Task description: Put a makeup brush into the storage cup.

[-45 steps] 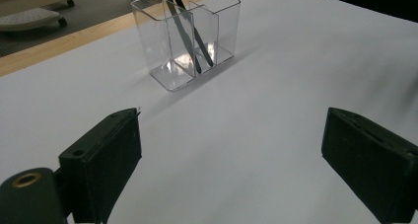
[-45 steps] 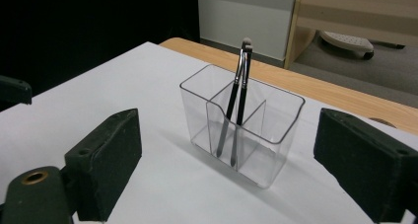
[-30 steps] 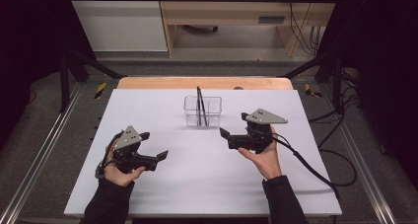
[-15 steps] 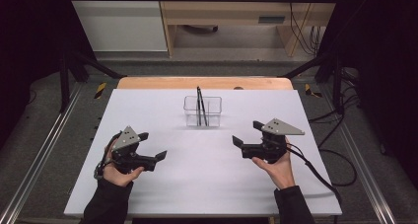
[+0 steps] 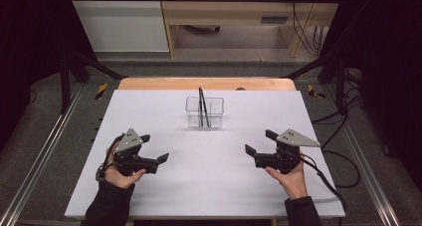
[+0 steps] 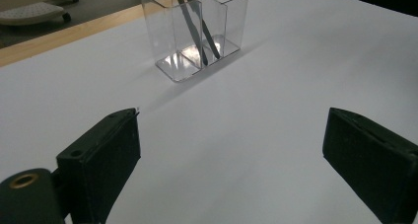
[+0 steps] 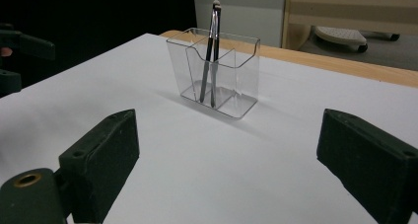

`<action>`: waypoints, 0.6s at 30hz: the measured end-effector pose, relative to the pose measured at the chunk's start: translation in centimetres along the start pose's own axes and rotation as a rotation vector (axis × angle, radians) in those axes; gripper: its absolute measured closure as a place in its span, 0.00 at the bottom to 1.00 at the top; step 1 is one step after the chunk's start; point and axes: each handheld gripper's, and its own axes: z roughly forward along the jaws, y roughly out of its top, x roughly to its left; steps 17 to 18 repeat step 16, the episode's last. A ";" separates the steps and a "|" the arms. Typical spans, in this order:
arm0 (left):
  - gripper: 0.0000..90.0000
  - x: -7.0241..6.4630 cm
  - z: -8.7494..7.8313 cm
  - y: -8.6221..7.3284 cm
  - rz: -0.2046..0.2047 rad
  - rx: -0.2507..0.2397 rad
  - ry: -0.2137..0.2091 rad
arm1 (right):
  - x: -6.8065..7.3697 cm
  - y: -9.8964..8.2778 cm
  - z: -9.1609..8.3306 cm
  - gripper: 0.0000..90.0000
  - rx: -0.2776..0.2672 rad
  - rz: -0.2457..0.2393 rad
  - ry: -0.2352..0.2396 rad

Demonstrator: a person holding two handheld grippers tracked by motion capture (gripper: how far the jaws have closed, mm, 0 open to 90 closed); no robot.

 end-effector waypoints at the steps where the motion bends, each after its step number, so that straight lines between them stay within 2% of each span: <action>1: 0.07 0.0 0.0 0.0 0.001 0.002 0.000 | 0.0 -0.1 -0.1 0.11 -0.002 0.003 0.000; 4: 0.07 0.0 0.1 -0.2 -0.001 0.004 0.000 | -0.4 -0.8 -0.2 0.10 0.008 0.011 -0.007; 18: 0.07 0.0 0.2 -0.3 0.001 0.012 0.000 | -0.7 -1.4 -1.1 0.10 0.001 0.019 -0.020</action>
